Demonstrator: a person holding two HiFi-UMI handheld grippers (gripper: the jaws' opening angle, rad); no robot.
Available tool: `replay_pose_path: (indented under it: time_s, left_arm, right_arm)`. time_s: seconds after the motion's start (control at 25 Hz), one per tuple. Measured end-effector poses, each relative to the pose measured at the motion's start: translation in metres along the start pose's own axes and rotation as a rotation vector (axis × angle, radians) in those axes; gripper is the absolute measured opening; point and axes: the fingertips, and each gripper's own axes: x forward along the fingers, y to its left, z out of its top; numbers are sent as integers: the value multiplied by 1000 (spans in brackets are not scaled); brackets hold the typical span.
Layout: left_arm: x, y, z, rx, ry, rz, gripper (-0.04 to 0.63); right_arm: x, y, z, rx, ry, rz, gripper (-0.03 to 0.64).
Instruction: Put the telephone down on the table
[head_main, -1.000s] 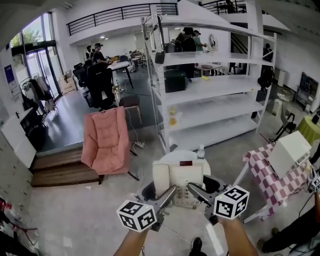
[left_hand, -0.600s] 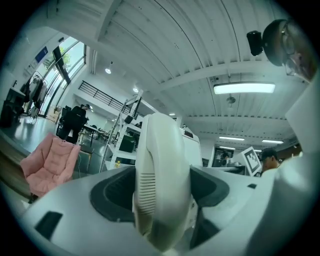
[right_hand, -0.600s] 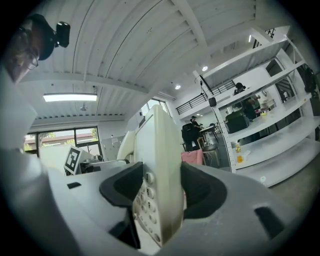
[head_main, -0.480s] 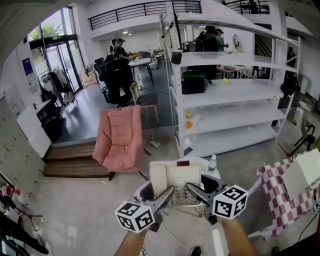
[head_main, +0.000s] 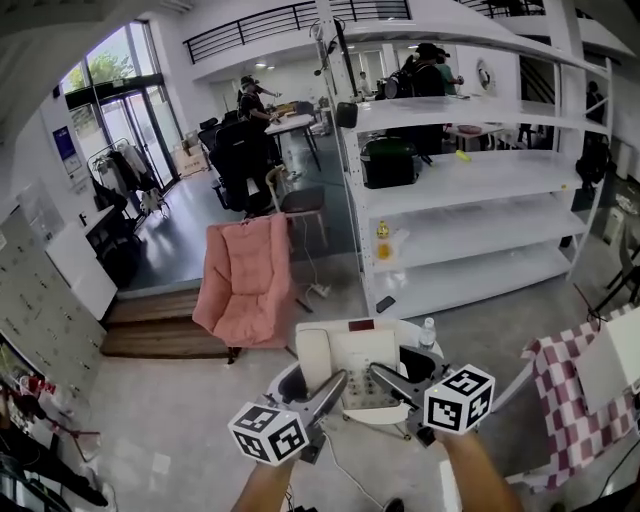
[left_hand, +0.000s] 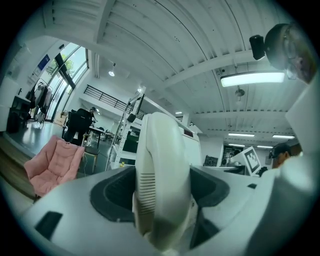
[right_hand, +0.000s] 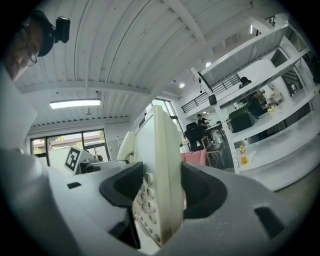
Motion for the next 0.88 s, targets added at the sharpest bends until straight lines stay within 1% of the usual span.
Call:
replay_pose_path:
  time_s: [0.2, 0.4, 0.68, 0.88]
  left_arm:
    - [22, 3, 2, 5, 5, -10, 321]
    - [45, 15, -1, -4, 11, -36, 321]
    - [84, 44, -9, -6, 28, -92, 321]
    - [107, 73, -19, -24, 62, -98, 321]
  right_arm:
    - [3, -21, 5, 12, -3, -8, 225]
    - [12, -42, 7, 15, -1, -39, 225]
    - [34, -79, 1, 34, -17, -102, 225]
    - [60, -105, -10, 81, 3, -117, 225]
